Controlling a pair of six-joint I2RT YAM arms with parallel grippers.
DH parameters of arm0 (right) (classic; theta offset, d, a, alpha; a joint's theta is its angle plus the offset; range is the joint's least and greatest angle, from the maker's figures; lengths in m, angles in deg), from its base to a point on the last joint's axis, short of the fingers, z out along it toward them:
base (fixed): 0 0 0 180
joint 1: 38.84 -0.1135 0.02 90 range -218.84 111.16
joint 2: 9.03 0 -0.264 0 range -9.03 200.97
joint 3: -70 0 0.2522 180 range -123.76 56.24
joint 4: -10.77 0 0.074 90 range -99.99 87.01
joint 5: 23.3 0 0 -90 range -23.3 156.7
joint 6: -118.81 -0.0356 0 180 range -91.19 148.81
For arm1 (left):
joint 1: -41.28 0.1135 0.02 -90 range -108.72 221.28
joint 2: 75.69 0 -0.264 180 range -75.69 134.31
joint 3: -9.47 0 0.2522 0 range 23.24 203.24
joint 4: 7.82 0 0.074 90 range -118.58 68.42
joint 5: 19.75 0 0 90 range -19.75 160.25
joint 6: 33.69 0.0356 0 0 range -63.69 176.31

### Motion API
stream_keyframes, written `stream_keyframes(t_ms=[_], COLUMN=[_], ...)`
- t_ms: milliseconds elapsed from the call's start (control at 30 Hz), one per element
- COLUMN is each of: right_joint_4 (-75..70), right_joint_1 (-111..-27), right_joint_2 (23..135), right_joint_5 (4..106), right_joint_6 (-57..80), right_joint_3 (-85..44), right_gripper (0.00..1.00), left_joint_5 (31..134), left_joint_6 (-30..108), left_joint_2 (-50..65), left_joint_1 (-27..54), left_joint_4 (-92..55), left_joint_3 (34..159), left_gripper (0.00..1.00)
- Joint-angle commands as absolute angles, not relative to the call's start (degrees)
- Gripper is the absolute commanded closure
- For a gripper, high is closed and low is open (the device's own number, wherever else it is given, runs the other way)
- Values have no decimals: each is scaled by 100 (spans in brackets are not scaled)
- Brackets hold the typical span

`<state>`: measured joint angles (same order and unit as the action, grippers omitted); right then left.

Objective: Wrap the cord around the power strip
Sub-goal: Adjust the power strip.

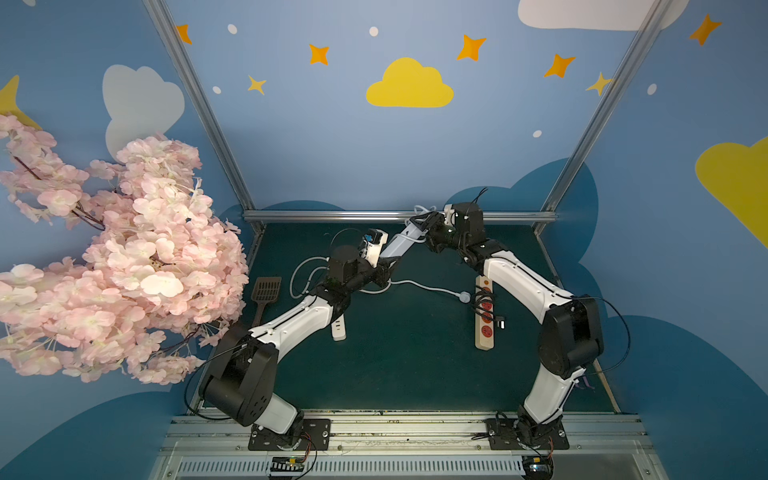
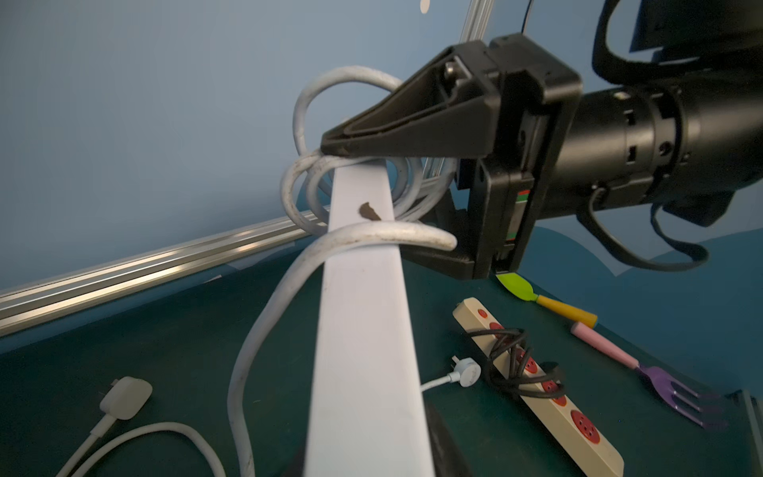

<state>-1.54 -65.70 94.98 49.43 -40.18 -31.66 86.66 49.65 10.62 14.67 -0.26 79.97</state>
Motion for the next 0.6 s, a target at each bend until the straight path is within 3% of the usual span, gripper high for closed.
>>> stream_keyframes(t_ms=[0, 167, 567], right_joint_4=[119, 274, 371], right_joint_1=[-6534, -6547, -6700], right_joint_2=[9316, 9199, 9132], right_joint_5=[5181, 5106, 5174], right_joint_6=[-3638, -3614, -3581], right_joint_3=[-3120, -2931, -2919], right_gripper=[84, 91, 94], left_joint_5=[9142, 9332, 9264], left_joint_6=[5144, 5268, 5557], left_joint_2=[852, 1165, 1959], left_joint_1=[1420, 1512, 1481], left_joint_4=[-1276, -2536, -4354], left_joint_3=[8545, 9245, 10457], left_gripper=[59, 56, 56])
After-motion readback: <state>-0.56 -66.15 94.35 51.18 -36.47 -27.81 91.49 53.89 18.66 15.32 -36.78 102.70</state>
